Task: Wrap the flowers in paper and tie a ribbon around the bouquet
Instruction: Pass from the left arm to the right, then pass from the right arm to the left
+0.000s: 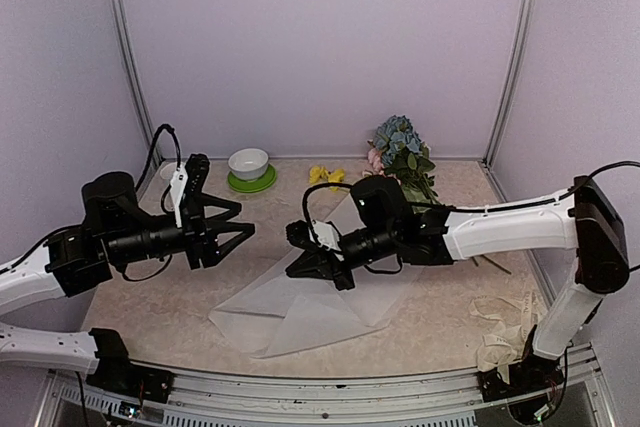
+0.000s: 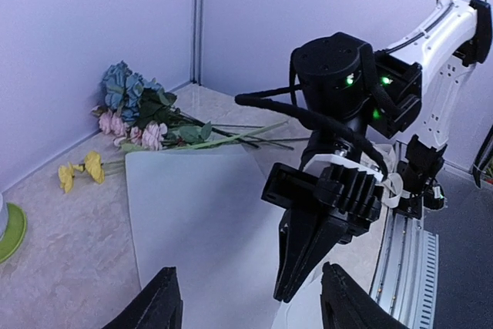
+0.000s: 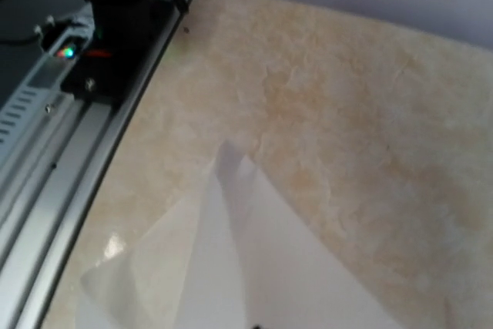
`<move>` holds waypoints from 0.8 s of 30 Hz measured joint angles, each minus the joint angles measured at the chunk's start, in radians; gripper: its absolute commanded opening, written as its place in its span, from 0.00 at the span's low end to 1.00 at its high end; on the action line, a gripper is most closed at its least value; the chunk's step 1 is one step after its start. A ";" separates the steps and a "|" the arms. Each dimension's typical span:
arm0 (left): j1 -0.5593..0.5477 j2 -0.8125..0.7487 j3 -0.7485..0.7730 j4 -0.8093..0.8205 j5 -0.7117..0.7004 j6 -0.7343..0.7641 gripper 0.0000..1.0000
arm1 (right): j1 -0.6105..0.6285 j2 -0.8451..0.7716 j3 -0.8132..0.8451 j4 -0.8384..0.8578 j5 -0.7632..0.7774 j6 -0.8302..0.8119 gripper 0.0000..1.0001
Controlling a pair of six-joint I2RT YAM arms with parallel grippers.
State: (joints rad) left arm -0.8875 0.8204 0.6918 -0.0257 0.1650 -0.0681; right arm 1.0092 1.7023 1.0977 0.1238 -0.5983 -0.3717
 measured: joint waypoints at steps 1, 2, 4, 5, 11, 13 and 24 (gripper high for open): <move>-0.002 -0.001 0.012 -0.006 0.027 0.013 0.62 | 0.000 -0.018 -0.005 -0.001 -0.001 0.004 0.00; -0.002 -0.001 0.016 -0.008 0.045 0.022 0.64 | -0.001 -0.037 -0.011 0.000 -0.001 0.008 0.00; -0.013 0.008 0.011 -0.013 0.078 0.036 0.72 | -0.003 -0.069 -0.023 0.001 0.000 0.014 0.00; -0.020 0.018 0.004 -0.013 0.092 0.040 0.76 | -0.004 -0.080 -0.026 0.001 0.002 0.016 0.00; -0.113 0.109 -0.077 -0.013 0.100 0.079 0.79 | -0.005 -0.099 -0.028 -0.002 0.011 0.018 0.00; -0.143 0.143 -0.081 -0.012 0.084 0.099 0.76 | -0.005 -0.099 -0.028 -0.006 0.012 0.017 0.00; -0.162 0.286 -0.086 0.018 -0.064 0.148 0.44 | -0.005 -0.135 -0.027 -0.021 -0.015 -0.009 0.00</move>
State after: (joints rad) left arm -1.0496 1.1069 0.6060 -0.0074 0.1005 0.0795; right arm 1.0042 1.5673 1.0710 0.1024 -0.6136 -0.3805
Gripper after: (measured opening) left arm 0.633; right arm 0.003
